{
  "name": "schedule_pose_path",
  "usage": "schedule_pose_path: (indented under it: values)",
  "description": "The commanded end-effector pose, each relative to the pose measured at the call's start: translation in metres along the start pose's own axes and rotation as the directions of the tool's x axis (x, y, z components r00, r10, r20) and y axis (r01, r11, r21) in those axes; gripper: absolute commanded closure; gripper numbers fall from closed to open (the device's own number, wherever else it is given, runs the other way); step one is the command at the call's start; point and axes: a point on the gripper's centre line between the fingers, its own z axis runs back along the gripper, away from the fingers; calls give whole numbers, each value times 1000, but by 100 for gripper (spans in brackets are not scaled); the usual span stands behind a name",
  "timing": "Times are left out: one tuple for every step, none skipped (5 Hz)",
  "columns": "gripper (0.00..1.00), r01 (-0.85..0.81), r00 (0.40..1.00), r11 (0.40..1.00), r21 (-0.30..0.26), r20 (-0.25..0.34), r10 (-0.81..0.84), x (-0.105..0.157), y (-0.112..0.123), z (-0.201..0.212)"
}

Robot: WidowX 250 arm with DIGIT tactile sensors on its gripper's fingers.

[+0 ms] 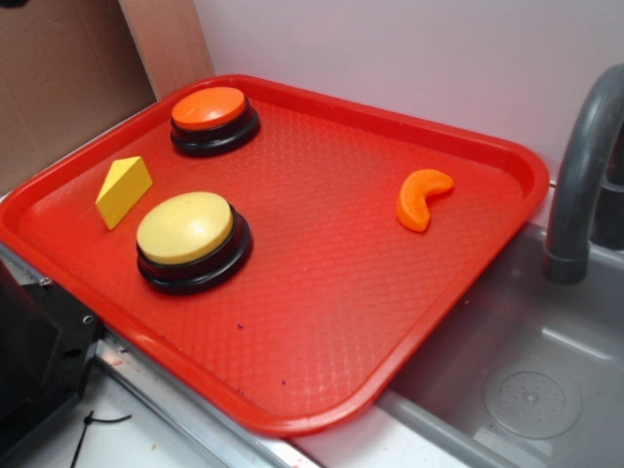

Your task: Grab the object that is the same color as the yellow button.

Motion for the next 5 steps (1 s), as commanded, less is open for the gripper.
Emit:
schedule_pose_path:
  values:
    - [0,0,1000,1000,0,0,0,0,0,0]
    - [0,-117,993,993,-24,21,117,5,16,-16]
    - [0,-252,967,968,-19,38,252,11,33,-33]
    - [0,-399,916,917,-4,54,398,16,55,-59]
    - [0,-522,852,852,33,76,519,18,75,-82]
